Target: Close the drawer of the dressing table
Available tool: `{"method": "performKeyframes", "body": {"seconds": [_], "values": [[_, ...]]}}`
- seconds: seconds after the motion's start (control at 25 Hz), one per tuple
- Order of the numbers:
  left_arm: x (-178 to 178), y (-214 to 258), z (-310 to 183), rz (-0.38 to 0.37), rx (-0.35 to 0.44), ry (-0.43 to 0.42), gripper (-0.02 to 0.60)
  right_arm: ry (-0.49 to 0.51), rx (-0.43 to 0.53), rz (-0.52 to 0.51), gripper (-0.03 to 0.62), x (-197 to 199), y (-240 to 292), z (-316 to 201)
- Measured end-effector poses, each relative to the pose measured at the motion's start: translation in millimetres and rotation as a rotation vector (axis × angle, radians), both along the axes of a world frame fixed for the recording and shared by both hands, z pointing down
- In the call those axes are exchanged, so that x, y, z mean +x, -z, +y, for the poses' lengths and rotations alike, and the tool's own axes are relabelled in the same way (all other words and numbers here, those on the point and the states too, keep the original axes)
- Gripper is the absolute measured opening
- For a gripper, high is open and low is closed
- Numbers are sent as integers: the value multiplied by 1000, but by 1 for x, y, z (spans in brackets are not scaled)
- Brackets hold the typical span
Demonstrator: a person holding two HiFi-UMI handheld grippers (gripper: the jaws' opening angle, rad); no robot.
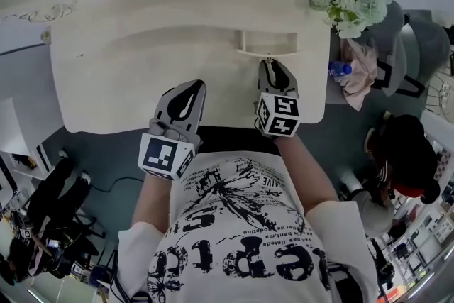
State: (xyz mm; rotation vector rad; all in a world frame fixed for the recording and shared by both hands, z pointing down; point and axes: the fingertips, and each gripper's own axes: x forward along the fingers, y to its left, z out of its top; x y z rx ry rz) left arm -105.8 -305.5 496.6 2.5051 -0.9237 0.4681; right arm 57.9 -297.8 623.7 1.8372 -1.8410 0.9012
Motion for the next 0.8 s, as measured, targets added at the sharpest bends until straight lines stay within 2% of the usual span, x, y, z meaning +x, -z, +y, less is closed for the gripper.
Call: {"method": "performKeyframes", "body": {"seconds": [0.32, 0.48, 0.8], "values": [[7, 5, 1, 16, 5, -1, 20, 44, -1, -7, 109, -1, -1, -5], [5, 1, 1, 8, -6, 6, 20, 66, -4, -21, 109, 0, -1, -16], [0, -11, 0, -19, -22, 30, 20, 105, -10, 15, 107, 6, -2, -37]]}}
